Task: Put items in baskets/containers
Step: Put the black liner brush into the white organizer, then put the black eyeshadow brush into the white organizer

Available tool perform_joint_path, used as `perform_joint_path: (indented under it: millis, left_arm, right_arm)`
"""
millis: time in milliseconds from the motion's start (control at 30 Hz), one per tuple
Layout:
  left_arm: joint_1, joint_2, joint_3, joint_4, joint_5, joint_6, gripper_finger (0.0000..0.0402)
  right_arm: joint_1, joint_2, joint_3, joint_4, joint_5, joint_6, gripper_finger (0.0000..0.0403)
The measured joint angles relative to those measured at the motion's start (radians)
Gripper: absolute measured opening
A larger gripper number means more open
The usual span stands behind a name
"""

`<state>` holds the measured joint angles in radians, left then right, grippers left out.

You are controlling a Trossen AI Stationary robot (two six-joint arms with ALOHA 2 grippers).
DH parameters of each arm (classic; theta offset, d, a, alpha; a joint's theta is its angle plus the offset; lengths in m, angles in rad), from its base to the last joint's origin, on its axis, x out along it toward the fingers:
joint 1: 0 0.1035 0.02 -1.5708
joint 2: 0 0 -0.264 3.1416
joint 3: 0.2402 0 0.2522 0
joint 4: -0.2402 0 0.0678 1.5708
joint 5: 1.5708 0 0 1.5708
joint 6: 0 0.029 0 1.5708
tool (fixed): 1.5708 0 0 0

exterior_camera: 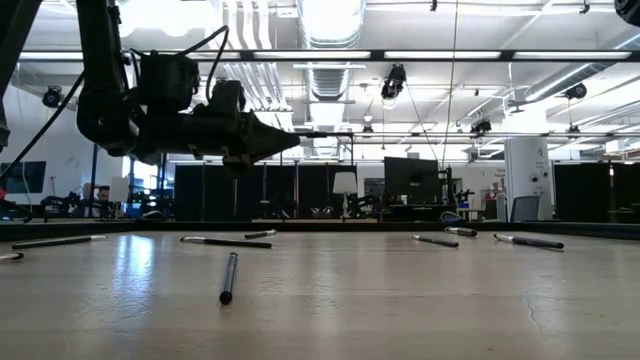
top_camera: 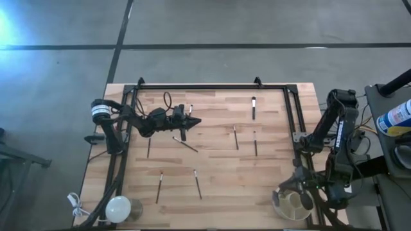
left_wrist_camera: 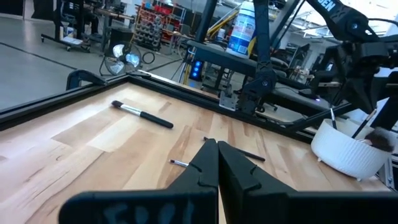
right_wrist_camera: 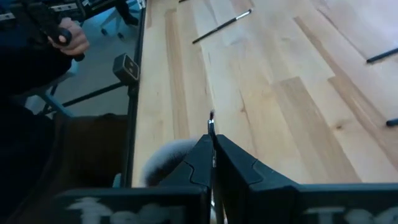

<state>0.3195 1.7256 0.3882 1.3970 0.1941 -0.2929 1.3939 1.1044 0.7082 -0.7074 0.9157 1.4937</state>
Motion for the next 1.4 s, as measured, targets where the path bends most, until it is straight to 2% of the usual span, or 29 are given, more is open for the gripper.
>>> perform_joint_path:
  millis: [167, 533, 767, 900, 1067, 1233, 1400]
  left_arm:
    - [0.0, 0.0, 0.01, -0.018, -0.002, 0.004, 0.0]
    - [0.0, 0.0, 0.037, -0.062, -0.002, 0.002, 0.0007]
    - [0.0, 0.0, 0.037, -0.076, 0.019, -0.008, 0.0007]
    - [-0.002, 0.0, 0.037, -0.076, 0.037, -0.016, 0.0007]
    - [-0.002, 0.0, 0.039, -0.081, 0.048, -0.001, 0.0007]
    - [-0.003, 0.0, 0.051, -0.121, 0.05, -0.012, 0.0007]
    - [-0.014, 0.0, 0.091, -0.246, 0.042, -0.028, 0.0007]
  right_arm:
    - [-0.02, -0.037, 0.0, 0.0, -0.048, 0.0, 0.0018]
    - [-0.07, -0.101, 0.0, -0.02, -0.177, -0.019, 0.0114]
    - [-0.07, -0.168, 0.007, -0.019, -0.262, -0.014, 0.0133]
    - [-0.078, -0.193, 0.024, -0.023, -0.26, -0.056, 0.012]
    - [-0.132, -0.19, 0.025, -0.062, -0.181, -0.202, 0.0077]
    - [-0.237, -0.179, -0.025, -0.063, -0.098, -0.297, 0.002]
    - [-0.401, -0.181, -0.121, 0.011, -0.027, -0.35, 0.0009]
